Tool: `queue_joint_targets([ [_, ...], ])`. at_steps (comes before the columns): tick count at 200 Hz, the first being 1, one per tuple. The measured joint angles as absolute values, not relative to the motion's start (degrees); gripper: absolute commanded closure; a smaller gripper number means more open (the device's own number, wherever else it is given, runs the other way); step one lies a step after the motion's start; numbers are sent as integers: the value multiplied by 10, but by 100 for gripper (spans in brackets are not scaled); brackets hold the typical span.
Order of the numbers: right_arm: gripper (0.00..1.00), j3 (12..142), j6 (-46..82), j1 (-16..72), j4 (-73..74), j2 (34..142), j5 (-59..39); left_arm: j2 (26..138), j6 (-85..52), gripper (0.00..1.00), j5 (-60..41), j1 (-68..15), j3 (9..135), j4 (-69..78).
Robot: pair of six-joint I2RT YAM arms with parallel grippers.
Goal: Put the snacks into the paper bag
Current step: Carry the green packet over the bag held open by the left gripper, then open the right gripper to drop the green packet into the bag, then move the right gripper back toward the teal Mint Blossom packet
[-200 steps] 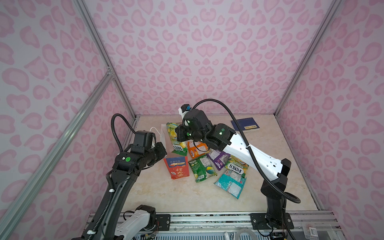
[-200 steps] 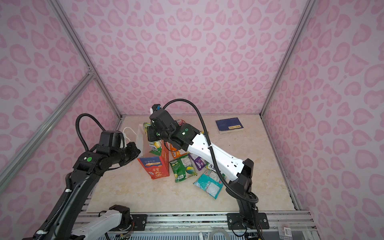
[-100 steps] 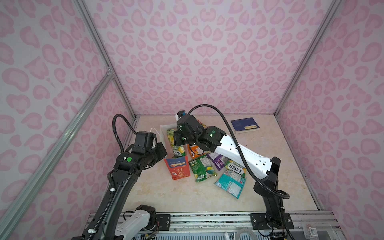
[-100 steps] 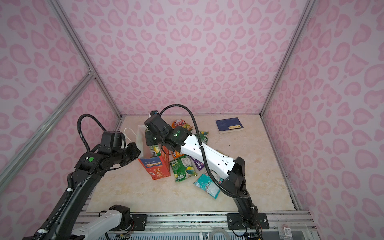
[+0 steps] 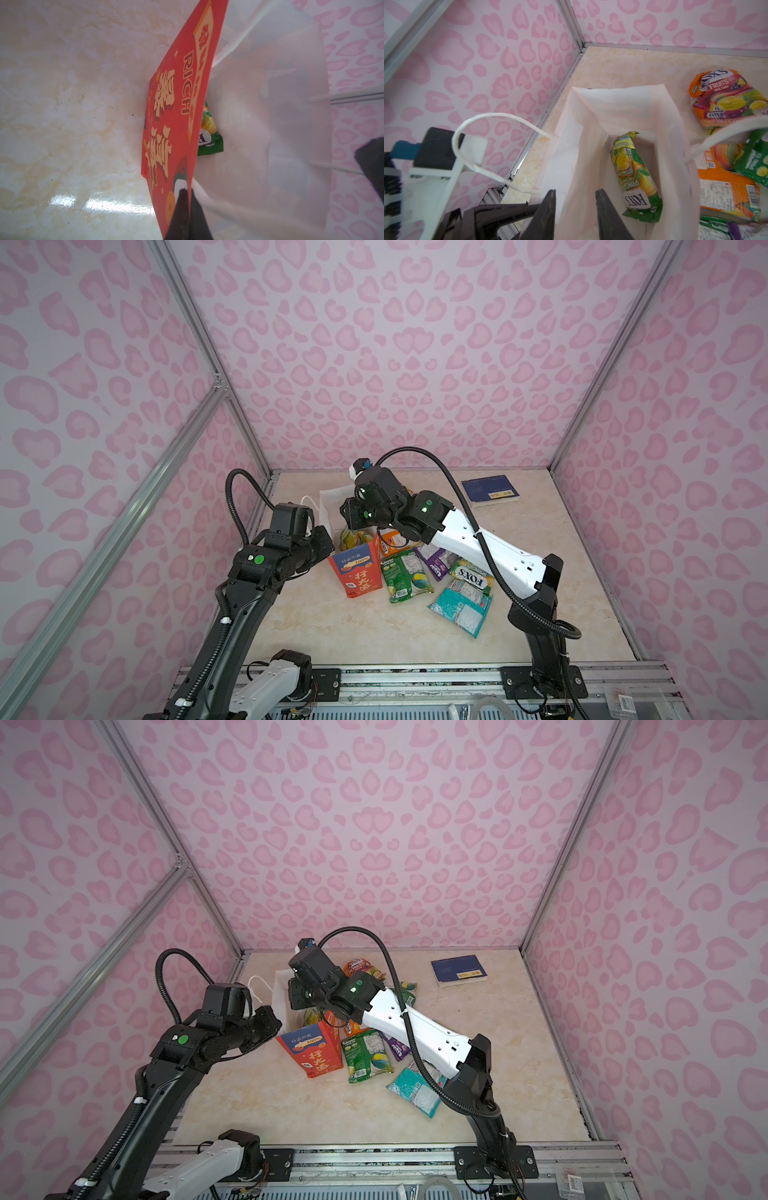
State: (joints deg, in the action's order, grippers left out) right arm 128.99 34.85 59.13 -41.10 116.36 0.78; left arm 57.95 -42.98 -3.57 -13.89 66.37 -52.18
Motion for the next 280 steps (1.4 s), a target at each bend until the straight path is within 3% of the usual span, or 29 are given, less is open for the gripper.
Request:
queue_joint_targets([
  [48,30,1292,318,595,-382,1111,-16,580,-417,97,-30,-139,663,-522],
  [87,18,1282,280,596,-389,1052,-10,584,-398,97,-25,-139,670,-530],
  [115,11,1197,251,596,-393,967,35,595,-387,97,-20,-139,677,-536],
  [141,9,1085,238,578,-396,870,90,603,-373,97,-9,-139,684,-541],
  [177,8,872,281,470,-391,717,110,604,-345,97,11,-139,684,-541],
  [226,9,585,365,327,-382,574,30,600,-300,97,37,-139,669,-528],
  [280,10,398,455,299,-369,511,-31,572,-281,97,41,-139,623,-486],
])
